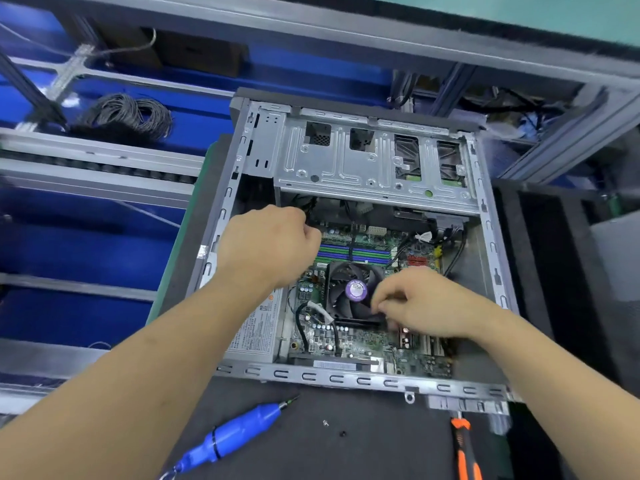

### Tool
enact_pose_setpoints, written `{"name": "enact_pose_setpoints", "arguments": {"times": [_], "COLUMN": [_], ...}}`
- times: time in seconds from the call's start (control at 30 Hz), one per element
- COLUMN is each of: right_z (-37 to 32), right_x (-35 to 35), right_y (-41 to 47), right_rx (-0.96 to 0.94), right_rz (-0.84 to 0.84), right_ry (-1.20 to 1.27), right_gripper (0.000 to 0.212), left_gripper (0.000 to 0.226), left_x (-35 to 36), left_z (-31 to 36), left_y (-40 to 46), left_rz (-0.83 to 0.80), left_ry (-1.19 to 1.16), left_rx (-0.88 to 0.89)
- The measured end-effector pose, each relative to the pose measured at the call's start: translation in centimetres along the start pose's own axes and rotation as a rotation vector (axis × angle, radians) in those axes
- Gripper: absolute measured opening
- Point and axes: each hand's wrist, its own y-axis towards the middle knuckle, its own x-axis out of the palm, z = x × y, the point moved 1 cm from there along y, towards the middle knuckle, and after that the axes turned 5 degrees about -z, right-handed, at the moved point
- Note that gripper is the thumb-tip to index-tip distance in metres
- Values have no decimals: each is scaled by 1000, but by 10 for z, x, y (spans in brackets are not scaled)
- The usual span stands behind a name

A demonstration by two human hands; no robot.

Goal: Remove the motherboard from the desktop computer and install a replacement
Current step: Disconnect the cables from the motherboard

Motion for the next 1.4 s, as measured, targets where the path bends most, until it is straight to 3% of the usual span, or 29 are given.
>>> {"name": "enact_pose_setpoints", "arguments": {"times": [0.1,0.17,0.3,0.4,0.57,0.63,0.7,0.93,1.1,1.4], "right_z": [15,18,21,23,28,30,28,14,12,9], "right_x": [9,21,37,44,42,42,42,46,50,57], "right_y": [-7,-9,-7,-3,1,3,2,12,16,22], "right_rx": [138,190,229,254,357,344,288,83,69,-13], "right_rz": [-105,-169,-217,-306,-223,-144,-103,-255,-310,-423], "right_ry": [-173,-295,-256,-320,-279,-262,-330,-809,-1010,-1213], "right_gripper": [26,45,59,46,22,14,21,5,26,31], "left_gripper": [34,34,34,35,36,36,36,35,36,37], "left_x": [0,-1,-2,-3,-4,-4,-4,-4,-5,-3], "left_z": [0,0,1,1,1,1,2,1,1,0], "left_y": [0,0,0,-1,-2,-2,-1,0,0,0], "left_rz": [7,-1,-16,-15,-3,-3,-4,-9,0,-2], "left_ry": [3,8,2,-9,-7,-10,-11,-20,-14,0], "left_rx": [-6,-10,-14,-14,-8,-7,-6,-7,-4,-11]}}
